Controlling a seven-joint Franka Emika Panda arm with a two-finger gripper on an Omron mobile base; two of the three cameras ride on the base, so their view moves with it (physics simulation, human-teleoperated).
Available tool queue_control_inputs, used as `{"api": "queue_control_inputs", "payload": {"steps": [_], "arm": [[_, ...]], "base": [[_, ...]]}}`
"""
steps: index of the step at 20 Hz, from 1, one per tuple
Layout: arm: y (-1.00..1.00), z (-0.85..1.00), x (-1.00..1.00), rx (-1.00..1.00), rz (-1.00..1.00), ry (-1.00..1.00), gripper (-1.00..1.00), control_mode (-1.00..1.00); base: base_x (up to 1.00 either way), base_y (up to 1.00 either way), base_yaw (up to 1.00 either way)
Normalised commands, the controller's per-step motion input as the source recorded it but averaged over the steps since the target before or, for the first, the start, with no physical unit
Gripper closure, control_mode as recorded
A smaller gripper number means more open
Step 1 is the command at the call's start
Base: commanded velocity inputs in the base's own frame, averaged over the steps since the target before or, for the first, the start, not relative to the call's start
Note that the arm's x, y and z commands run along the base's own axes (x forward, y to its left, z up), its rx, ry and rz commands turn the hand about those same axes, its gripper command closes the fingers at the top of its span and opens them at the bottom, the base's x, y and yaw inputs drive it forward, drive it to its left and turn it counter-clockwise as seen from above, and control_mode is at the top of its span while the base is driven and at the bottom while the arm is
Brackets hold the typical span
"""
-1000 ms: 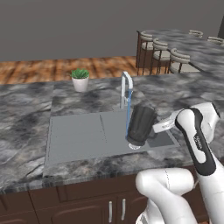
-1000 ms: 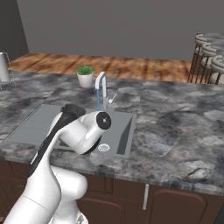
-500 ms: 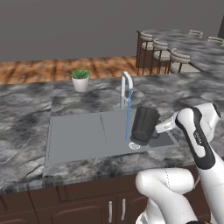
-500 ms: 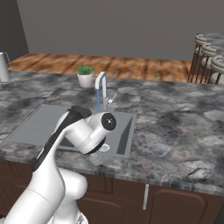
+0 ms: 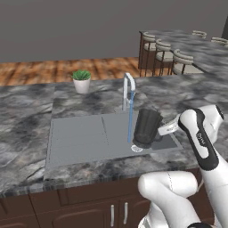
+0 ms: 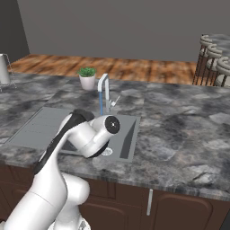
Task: Turn on the sink faucet and place the jug under the water for a few seconds to fill it up.
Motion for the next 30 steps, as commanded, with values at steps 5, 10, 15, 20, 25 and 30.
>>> {"api": "queue_control_inputs", "payload": {"steps": [5,10,15,20,25,30], "arm": [[-0.02,-0.04,0.0,0.0,0.0,0.0,1.0,-1.0],[0.0,0.0,0.08,0.0,-0.01,0.0,1.0,-1.0],[-0.19,-0.07,0.25,0.0,-0.03,-0.01,1.0,-1.0],[-0.16,-0.14,0.38,0.0,-0.04,0.04,1.0,-1.0],[-0.01,-0.09,0.54,0.0,-0.01,0.07,1.0,-1.0],[0.0,0.0,0.51,0.0,0.0,0.01,1.0,-1.0]], "base": [[0.0,0.0,0.0],[0.0,0.0,0.0],[0.0,0.0,0.0],[0.0,0.0,0.0],[0.0,0.0,0.0],[0.0,0.0,0.0]]}}
